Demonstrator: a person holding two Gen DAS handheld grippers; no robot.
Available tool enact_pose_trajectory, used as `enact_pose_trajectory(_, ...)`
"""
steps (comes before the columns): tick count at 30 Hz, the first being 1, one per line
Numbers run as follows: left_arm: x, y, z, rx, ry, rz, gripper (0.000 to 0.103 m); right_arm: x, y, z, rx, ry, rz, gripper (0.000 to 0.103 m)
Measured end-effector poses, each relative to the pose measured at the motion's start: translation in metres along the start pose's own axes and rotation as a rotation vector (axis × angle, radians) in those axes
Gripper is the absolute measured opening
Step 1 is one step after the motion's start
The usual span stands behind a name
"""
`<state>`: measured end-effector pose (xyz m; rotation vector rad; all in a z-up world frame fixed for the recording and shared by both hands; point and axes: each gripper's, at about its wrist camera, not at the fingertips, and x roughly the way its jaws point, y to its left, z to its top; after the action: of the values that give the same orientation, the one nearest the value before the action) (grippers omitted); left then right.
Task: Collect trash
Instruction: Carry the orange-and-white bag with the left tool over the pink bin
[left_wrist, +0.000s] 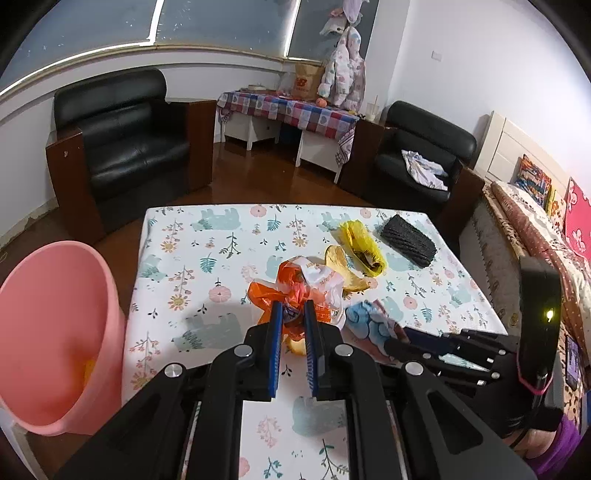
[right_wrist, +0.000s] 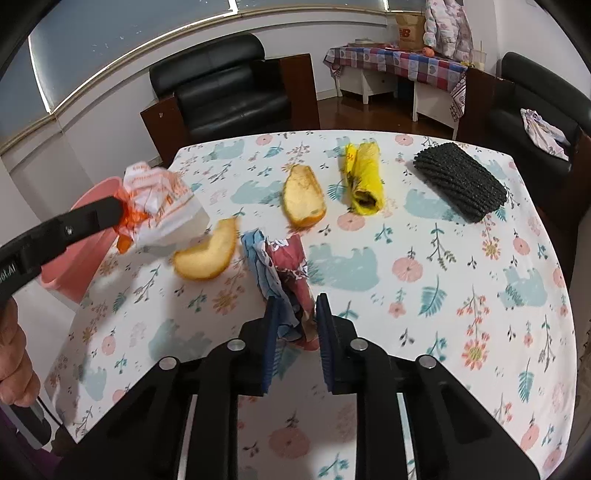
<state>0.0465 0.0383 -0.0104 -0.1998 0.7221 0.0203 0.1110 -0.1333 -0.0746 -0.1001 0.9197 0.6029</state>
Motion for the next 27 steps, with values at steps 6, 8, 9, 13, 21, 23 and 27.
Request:
enact_pose_trajectory(6, -0.017, 0.003, -0.005, 0.002, -0.018, 0.006, 0.011, -0.017, 0.008, -0.01, 0.038, -0.024, 0.022, 0.02)
enact_pose_trajectory(8, -0.023, 0.003, -0.007, 0.003, -0.023, 0.011, 0.011, -0.024, 0.01, -0.013, 0.045, -0.037, 0.028, 0.02)
enact_pose_trajectory(9, -0.025, 0.004, -0.008, 0.003, -0.026, 0.013, 0.011, -0.029, 0.012, -0.013, 0.046, -0.049, 0.03, 0.02)
enact_pose_trajectory(13, -0.037, 0.01, -0.011, -0.015, -0.038, 0.025, 0.011, -0.044, 0.017, -0.012, 0.051, -0.085, 0.042, 0.02)
enact_pose_trajectory(21, -0.066, 0.027, -0.013, -0.05, -0.085, 0.049, 0.011, -0.073, 0.037, -0.006, 0.031, -0.163, 0.077, 0.02)
enact_pose_trajectory(23, -0.073, 0.031, -0.014, -0.056, -0.095, 0.054, 0.011, -0.077, 0.042, -0.006, 0.025, -0.173, 0.085, 0.02)
enact_pose_trajectory(27, -0.087, 0.038, -0.016, -0.071, -0.113, 0.067, 0.011, -0.085, 0.055, -0.004, 0.011, -0.19, 0.102, 0.02)
